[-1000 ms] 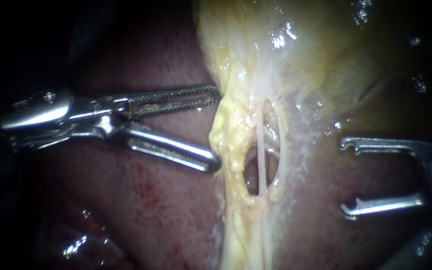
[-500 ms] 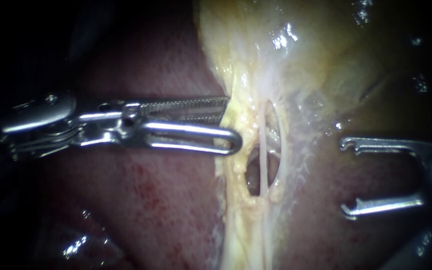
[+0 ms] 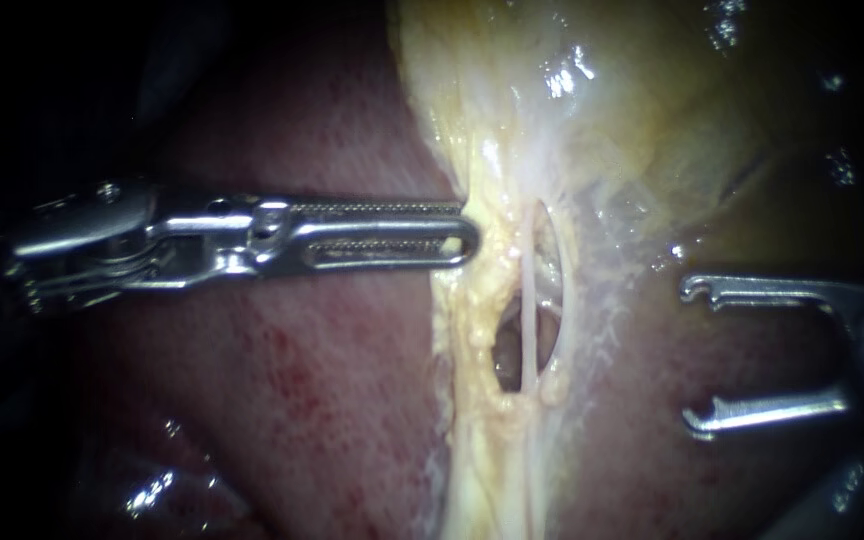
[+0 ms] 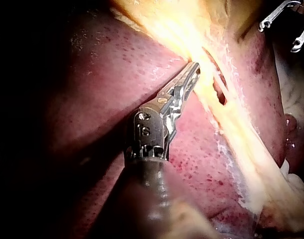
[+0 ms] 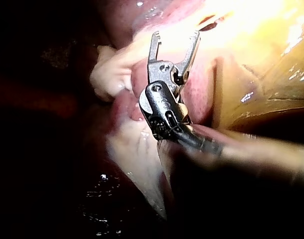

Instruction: Grabbing gallbladder

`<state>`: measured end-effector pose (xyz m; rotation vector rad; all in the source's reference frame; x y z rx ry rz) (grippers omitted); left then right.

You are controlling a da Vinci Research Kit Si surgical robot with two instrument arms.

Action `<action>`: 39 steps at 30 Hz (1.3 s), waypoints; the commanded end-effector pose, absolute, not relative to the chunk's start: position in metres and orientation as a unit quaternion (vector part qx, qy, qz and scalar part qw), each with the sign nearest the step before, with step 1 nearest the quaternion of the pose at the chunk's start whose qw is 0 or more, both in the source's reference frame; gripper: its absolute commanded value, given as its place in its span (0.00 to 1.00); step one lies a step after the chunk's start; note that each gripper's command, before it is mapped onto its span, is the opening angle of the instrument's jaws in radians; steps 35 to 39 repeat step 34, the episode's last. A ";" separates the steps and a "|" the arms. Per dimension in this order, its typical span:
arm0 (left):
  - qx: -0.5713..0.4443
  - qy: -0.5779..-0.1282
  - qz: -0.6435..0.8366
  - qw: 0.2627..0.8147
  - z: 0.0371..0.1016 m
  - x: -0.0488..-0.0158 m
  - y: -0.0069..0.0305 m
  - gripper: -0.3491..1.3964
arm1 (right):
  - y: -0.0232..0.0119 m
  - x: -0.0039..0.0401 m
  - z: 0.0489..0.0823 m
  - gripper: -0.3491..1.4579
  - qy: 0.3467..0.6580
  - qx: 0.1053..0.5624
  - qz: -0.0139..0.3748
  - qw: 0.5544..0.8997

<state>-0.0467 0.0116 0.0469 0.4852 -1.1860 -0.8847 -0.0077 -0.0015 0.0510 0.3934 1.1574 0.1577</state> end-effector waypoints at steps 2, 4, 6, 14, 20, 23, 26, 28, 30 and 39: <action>0.219 -0.534 -0.398 0.713 0.0470 -0.0466 0.0116 0.00 | -0.0015 -0.0077 0.0510 0.52 0.543 0.184 0.074 0.816; 0.219 -0.531 -0.398 0.715 0.0470 -0.0465 0.0115 0.00 | -0.0015 -0.0077 0.0510 0.52 0.543 0.184 0.074 0.816; 0.219 -0.530 -0.399 0.716 0.0470 -0.0465 0.0115 0.00 | -0.0015 -0.0077 0.0510 0.52 0.543 0.184 0.074 0.816; 0.218 -0.530 -0.400 0.716 0.0469 -0.0464 0.0115 0.00 | -0.0015 -0.0077 0.0510 0.52 0.543 0.184 0.074 0.816; 0.217 -0.528 -0.400 0.716 0.0469 -0.0463 0.0115 0.00 | -0.0015 -0.0077 0.0510 0.52 0.543 0.184 0.074 0.816; 0.217 -0.528 -0.401 0.716 0.0469 -0.0463 0.0115 0.00 | -0.0015 -0.0077 0.0510 0.52 0.542 0.186 0.076 0.816; 0.217 -0.528 -0.401 0.716 0.0468 -0.0463 0.0115 0.00 | -0.0015 -0.0077 0.0510 0.52 0.542 0.186 0.076 0.816; 0.217 -0.528 -0.401 0.716 0.0468 -0.0463 0.0115 0.00 | -0.0015 -0.0077 0.0510 0.52 0.542 0.186 0.076 0.816; 0.217 -0.528 -0.401 0.716 0.0468 -0.0463 0.0115 0.00 | -0.0015 -0.0077 0.0510 0.52 0.542 0.186 0.076 0.816; 0.216 -0.528 -0.402 0.716 0.0468 -0.0463 0.0115 0.00 | -0.0015 -0.0077 0.0510 0.52 0.542 0.186 0.076 0.816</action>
